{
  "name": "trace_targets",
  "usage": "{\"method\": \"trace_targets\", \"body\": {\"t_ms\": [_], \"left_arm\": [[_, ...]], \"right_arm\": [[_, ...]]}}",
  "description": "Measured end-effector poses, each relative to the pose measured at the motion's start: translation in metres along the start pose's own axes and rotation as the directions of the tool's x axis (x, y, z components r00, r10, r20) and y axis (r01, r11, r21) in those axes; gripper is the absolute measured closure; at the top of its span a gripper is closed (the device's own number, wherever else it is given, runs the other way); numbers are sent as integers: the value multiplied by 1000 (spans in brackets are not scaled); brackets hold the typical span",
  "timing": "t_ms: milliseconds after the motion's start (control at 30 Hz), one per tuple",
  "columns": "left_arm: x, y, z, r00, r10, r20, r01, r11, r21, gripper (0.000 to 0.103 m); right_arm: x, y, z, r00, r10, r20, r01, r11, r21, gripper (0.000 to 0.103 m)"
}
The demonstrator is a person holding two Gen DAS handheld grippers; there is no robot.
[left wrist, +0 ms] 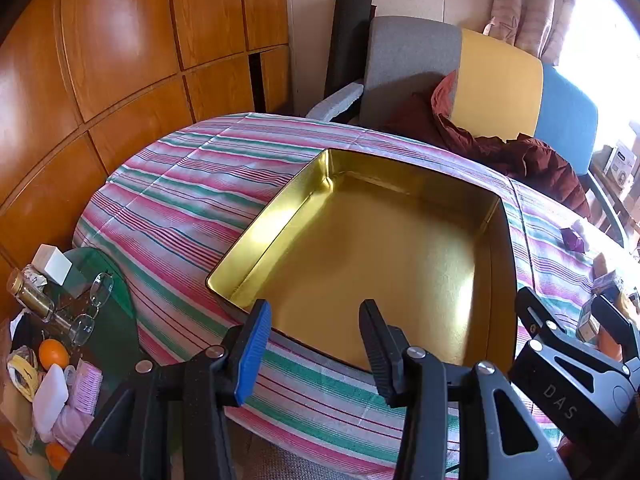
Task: Organize objects
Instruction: 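Move the right tool toward the yellow sponge while the left tool approaches the green-and-white box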
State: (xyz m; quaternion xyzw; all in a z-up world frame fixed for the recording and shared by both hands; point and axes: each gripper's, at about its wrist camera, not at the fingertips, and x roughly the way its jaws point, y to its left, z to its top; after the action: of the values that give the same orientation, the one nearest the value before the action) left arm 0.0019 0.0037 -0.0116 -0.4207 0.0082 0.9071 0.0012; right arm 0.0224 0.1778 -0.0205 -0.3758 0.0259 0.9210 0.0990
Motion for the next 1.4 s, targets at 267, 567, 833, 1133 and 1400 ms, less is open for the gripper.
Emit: {"method": "trace_targets", "body": {"t_ms": [267,567,833,1133,1400], "left_arm": [[0,-4,-2,1000,4,-2,-4,1000,10,57],[1,-8,-6,999,-37,-22,37,999,5,57],[-8,-20,-16,967,-254,9,254,967,24,57],[-20,-60,-32,915,-404,-15,402,903,154,57],[-32,-100,-57,866,-491,-92,497,827,264,57]], "right_arm": [[-5,-6,2,1000,-9,18,9,1000,6,0],[-12,-20,3,999,6,54,-7,1000,19,0],[-6,-50,-9,996,84,29,-83,996,-30,0],[-6,-132,-37,999,-50,-1,50,997,64,0],[-11,-227,-39,984,-175,37,170,980,102,0]]}}
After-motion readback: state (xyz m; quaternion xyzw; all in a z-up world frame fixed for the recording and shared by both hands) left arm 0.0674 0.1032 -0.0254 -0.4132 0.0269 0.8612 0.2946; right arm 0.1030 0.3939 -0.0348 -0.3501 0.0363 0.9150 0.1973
